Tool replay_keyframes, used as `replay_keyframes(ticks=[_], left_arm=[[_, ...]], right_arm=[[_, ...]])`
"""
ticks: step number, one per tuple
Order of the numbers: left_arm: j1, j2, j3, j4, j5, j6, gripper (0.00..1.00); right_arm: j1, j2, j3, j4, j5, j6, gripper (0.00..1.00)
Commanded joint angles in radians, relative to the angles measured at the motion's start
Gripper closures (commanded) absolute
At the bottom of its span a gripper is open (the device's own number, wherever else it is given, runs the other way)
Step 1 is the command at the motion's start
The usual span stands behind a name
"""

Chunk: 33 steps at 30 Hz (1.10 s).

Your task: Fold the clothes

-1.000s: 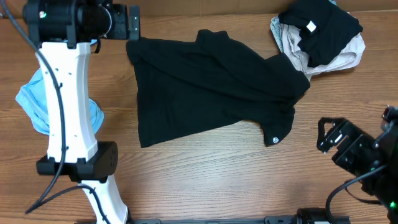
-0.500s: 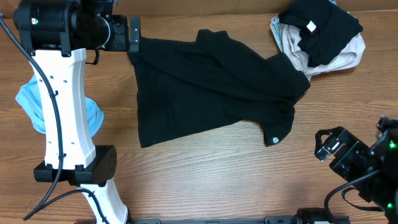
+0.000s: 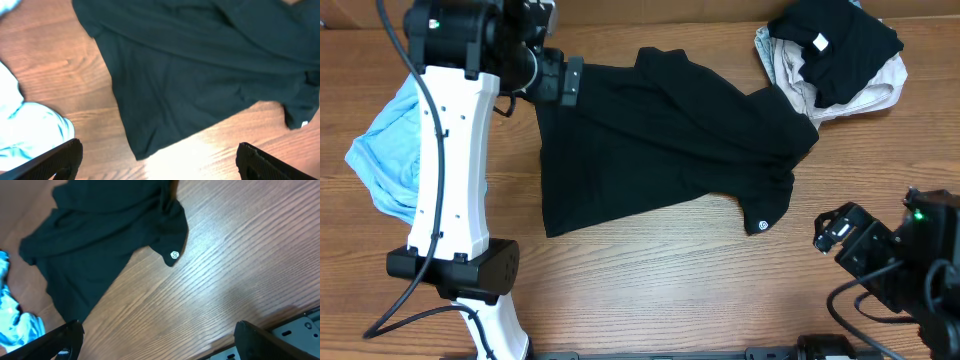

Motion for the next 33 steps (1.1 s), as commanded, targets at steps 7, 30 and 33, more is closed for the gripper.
replay_keyframes(ticks=[7, 30, 33], left_arm=[[-0.022, -0.042, -0.224, 0.081, -0.04, -0.034, 0.0], [-0.023, -0.042, -0.912, 0.546, -0.021, -0.116, 0.0], [-0.023, -0.042, -0.988, 0.592, -0.018, -0.124, 0.0]], right_arm=[[-0.002, -0.003, -0.234, 0.158, -0.085, 0.016, 0.0], [-0.001, 0.013, -0.644, 0.489, -0.2, 0.018, 0.0], [-0.001, 0.033, -0.658, 0.509, -0.2, 0.02, 0.0]])
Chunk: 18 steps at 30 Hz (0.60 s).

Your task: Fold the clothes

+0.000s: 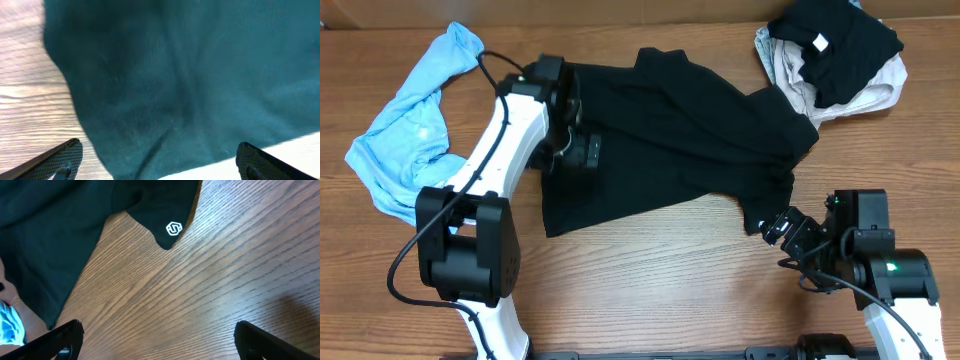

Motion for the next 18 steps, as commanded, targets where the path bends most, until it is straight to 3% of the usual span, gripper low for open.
replay_keyframes(ticks=[1, 18], left_arm=[[-0.008, -0.031, -0.082, 0.036, 0.009, -0.027, 0.0], [-0.006, -0.032, -0.386, 0.24, 0.014, -0.1, 0.0]], right_arm=[[-0.001, 0.021, -0.02, 0.02, -0.009, 0.004, 0.0], [-0.001, 0.16, -0.039, 0.161, -0.009, 0.003, 0.0]])
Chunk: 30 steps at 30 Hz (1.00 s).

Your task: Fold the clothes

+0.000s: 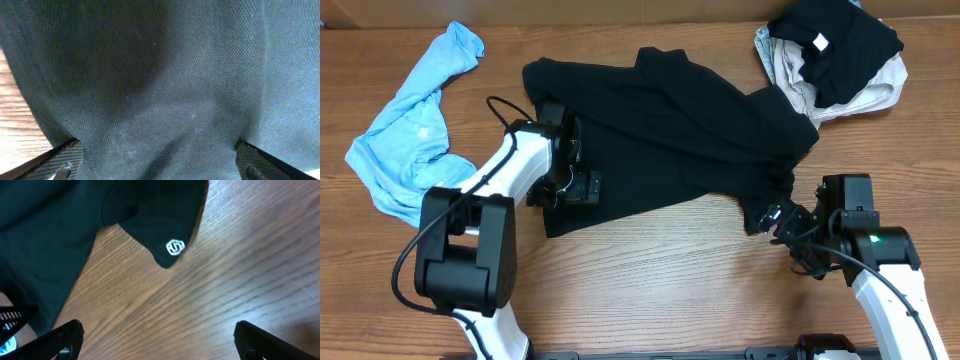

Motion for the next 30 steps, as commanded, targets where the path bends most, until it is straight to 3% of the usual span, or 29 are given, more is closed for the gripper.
replay_keyframes(ticks=[1, 9, 18, 22, 30], left_arm=[[-0.006, 0.019, -0.06, 0.006, -0.019, -0.064, 0.0], [-0.006, 0.0, -0.061, -0.115, -0.018, -0.09, 0.01], [-0.006, -0.241, -0.038, -0.203, -0.026, -0.142, 0.0], [-0.013, -0.262, -0.04, -0.255, -0.027, -0.149, 0.0], [-0.034, -0.256, -0.111, -0.209, -0.01, -0.189, 0.03]], right_arm=[[-0.001, 0.016, -0.006, 0.019, -0.008, 0.004, 0.0], [-0.001, 0.095, -0.006, 0.078, -0.007, -0.007, 0.0], [-0.001, 0.193, -0.006, 0.151, -0.004, -0.034, 0.0], [-0.001, 0.21, -0.006, 0.169, -0.003, -0.034, 0.0], [-0.001, 0.211, -0.006, 0.176, 0.008, -0.034, 0.0]])
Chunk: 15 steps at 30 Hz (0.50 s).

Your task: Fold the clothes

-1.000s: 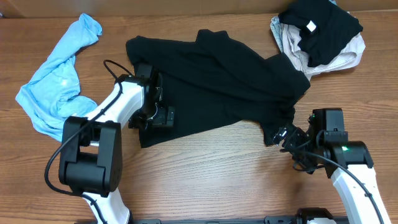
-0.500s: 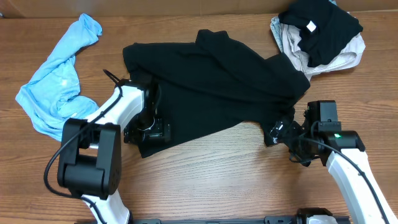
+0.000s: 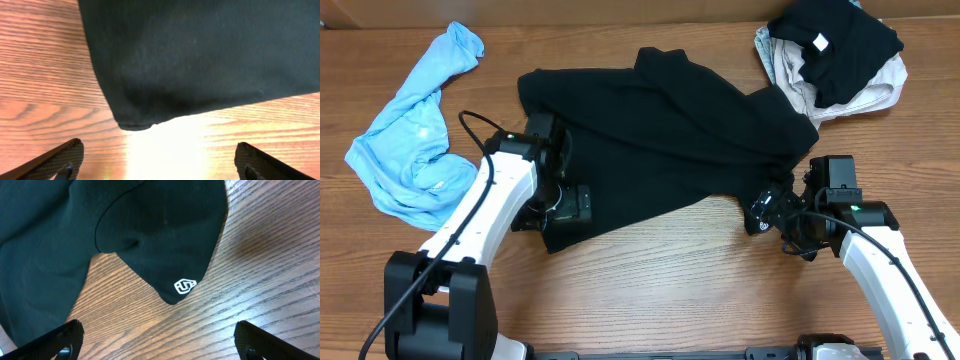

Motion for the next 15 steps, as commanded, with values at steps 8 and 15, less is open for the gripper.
replay_keyframes(ticks=[8, 15], left_arm=[[-0.023, 0.008, -0.118, 0.094, 0.035, -0.043, 0.06], [-0.023, 0.008, -0.214, 0.164, 0.036, -0.068, 0.11]], right_arm=[[-0.001, 0.0, -0.006, 0.013, 0.02, -0.007, 0.0], [-0.001, 0.0, -0.006, 0.019, 0.024, -0.007, 0.0]])
